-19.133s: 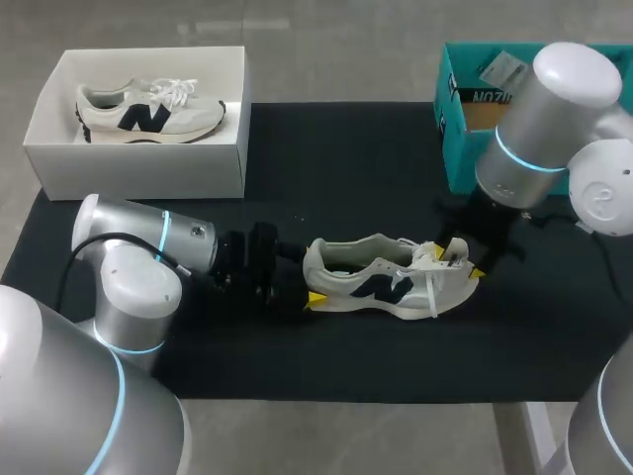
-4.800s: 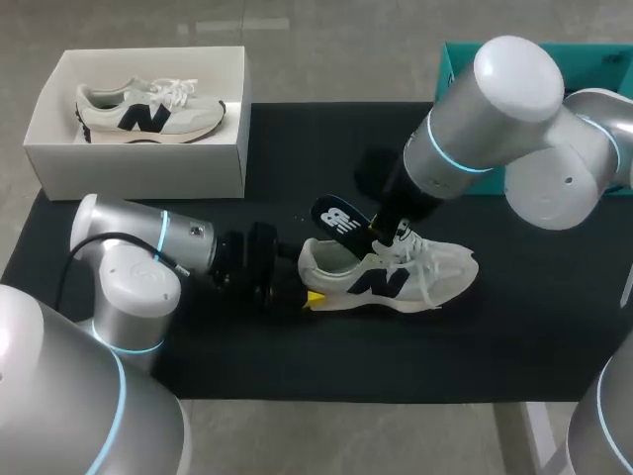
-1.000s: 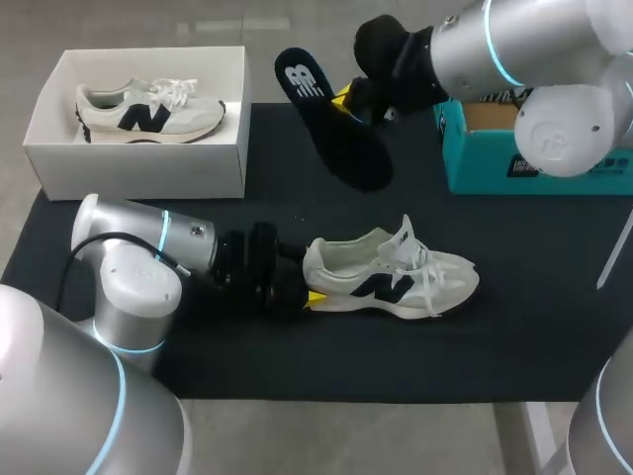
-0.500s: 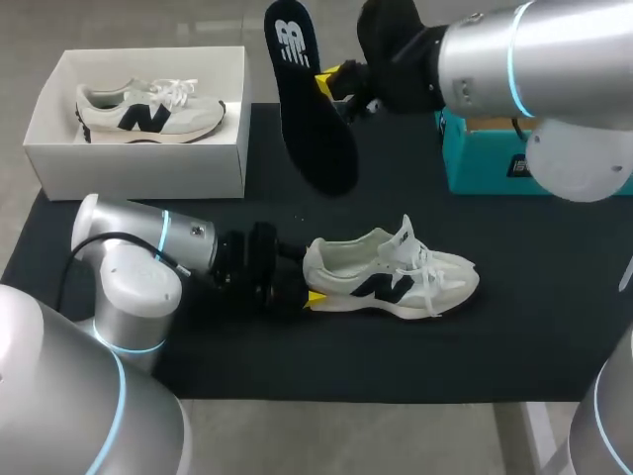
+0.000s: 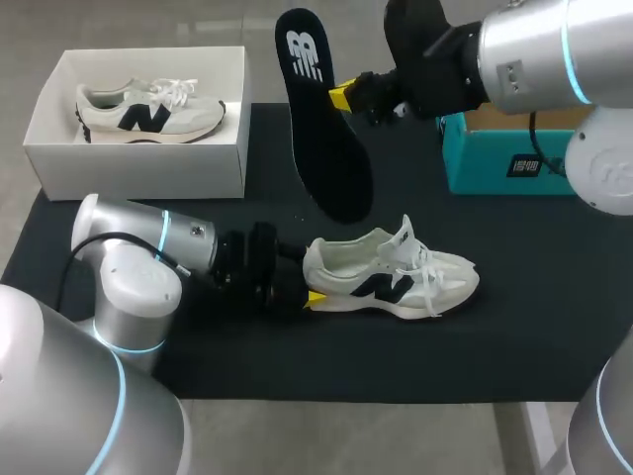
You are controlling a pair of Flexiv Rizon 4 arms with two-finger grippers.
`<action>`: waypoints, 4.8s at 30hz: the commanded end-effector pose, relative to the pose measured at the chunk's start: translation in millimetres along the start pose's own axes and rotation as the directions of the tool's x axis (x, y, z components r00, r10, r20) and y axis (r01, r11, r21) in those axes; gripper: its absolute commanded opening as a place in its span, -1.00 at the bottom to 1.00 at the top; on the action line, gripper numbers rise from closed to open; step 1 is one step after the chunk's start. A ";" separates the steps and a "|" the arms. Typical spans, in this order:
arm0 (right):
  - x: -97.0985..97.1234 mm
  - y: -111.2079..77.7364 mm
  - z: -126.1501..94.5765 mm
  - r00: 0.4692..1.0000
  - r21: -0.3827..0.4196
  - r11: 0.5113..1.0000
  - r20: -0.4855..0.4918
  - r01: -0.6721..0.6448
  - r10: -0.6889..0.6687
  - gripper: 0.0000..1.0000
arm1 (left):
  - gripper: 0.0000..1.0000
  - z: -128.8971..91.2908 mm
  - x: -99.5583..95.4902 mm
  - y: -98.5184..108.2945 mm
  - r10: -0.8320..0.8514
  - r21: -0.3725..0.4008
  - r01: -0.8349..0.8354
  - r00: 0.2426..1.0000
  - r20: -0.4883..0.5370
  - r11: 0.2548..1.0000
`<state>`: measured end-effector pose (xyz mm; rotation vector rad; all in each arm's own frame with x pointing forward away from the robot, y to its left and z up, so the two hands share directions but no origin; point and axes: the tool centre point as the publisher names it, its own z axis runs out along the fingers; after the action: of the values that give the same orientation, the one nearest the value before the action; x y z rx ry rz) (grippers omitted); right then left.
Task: Take the shoe out of the shoebox, open the shoe tongue, remove and reinsert the insole, then place the shoe into the shoebox
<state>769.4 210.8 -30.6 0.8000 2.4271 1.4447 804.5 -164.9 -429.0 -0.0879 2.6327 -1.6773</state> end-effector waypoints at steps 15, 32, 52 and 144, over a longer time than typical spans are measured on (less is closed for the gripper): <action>39.4 -31.0 -74.0 0.978 0.009 0.978 0.007 -0.209 0.209 -1.00 | -1.00 2.2 -0.1 1.5 0.000 -0.003 0.000 1.000 0.001 1.000; 54.3 -45.2 -98.4 0.953 0.057 0.952 -0.017 -0.301 0.302 -1.00 | -1.00 2.2 -0.1 1.5 0.000 -0.003 0.000 1.000 0.001 1.000; 65.4 -53.5 -114.2 0.933 0.031 0.934 0.077 -0.355 0.352 -1.00 | -1.00 2.2 -0.1 1.5 0.000 -0.003 0.000 1.000 0.001 1.000; 63.9 -53.4 -115.8 0.933 0.020 0.937 0.103 -0.348 0.344 -1.00 | 1.00 -48.3 -6.5 -60.2 0.105 -0.888 -0.140 0.989 -0.104 0.439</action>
<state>654.7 134.8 -8.6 1.3298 2.3477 1.4278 811.8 -145.1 -360.2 0.1285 3.0943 -0.2816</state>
